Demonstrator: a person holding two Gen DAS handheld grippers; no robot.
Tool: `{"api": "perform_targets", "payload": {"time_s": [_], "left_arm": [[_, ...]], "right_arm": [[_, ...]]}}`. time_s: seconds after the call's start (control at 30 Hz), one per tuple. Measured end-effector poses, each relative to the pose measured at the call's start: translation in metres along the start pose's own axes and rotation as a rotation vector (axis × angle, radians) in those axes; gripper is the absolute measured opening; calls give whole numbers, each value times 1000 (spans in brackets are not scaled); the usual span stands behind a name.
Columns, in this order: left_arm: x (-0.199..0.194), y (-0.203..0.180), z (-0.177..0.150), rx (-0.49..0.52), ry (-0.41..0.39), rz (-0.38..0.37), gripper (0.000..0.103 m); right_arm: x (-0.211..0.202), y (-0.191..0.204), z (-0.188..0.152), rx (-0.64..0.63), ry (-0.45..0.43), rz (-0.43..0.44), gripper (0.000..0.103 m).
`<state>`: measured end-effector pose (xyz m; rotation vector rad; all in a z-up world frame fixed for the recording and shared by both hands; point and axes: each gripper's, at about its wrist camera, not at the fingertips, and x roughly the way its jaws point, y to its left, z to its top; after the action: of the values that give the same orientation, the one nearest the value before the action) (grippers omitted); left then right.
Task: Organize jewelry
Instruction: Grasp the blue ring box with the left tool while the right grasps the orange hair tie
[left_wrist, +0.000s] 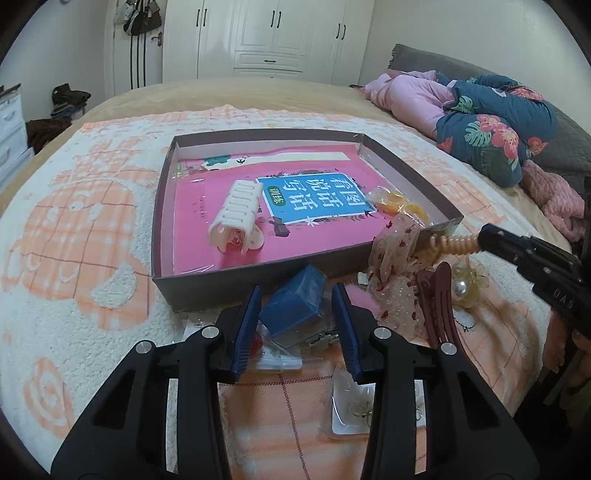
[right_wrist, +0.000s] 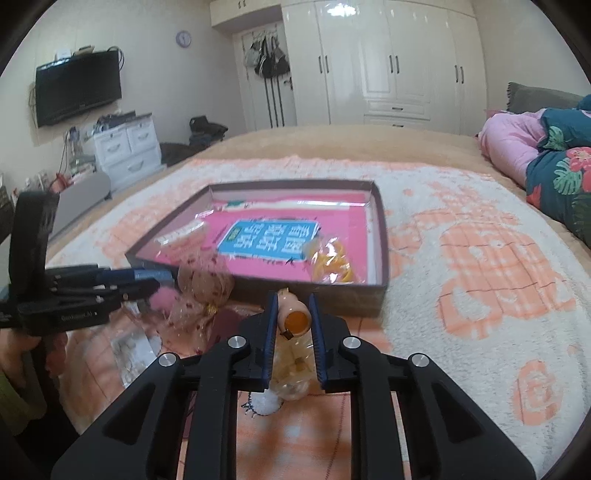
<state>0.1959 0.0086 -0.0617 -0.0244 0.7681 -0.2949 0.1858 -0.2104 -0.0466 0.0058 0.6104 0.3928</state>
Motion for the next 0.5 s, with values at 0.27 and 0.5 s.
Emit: {"api": "perform_targets", "payload": {"time_s": [0.27, 0.5], "left_arm": [[-14, 3, 4, -20, -47, -14, 31], [-29, 11, 9, -66, -91, -24, 30]], "right_arm": [[-17, -23, 5, 104, -59, 4, 17], [-28, -35, 8, 150, -96, -10, 17]]}}
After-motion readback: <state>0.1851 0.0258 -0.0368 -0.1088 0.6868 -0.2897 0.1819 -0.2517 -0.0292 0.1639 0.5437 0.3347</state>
